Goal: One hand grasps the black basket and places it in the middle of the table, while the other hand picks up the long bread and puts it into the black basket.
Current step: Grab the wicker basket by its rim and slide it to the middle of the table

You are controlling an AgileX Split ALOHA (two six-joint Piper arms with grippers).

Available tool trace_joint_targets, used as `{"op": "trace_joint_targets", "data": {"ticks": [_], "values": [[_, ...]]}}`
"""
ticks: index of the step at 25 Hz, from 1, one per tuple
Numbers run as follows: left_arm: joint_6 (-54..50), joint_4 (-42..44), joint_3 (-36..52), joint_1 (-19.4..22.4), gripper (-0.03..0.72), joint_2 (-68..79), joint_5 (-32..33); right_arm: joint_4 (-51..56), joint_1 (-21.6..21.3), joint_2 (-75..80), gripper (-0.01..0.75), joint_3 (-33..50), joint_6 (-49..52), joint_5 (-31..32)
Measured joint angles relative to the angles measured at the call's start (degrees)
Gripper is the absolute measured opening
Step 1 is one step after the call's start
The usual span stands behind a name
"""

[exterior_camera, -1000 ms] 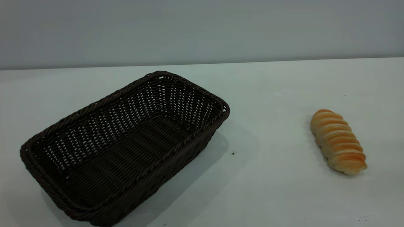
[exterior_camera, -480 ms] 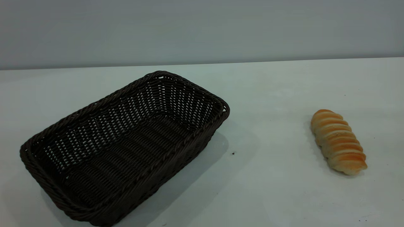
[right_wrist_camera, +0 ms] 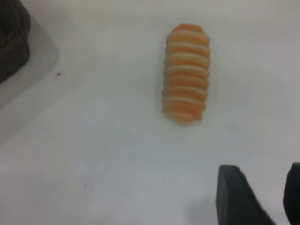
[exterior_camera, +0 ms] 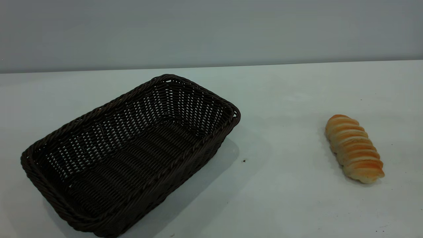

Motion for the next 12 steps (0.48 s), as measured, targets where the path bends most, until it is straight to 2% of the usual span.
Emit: {"op": "trace_joint_targets", "data": {"ticks": [5, 10, 12], "values": [[-7.9, -0.6, 0.0, 0.0, 0.532, 11.3, -9.1, 0.0, 0.0, 0.1, 0.238, 0.0, -1.0, 0.6], [-9.3, -6.5, 0.0, -0.4, 0.532, 18.4, -16.8, 0.0, 0.0, 0.1, 0.238, 0.0, -1.1, 0.6], [-9.3, -7.8, 0.0, -1.8, 0.532, 21.0, -19.4, 0.0, 0.0, 0.1, 0.238, 0.0, -1.1, 0.6]]}}
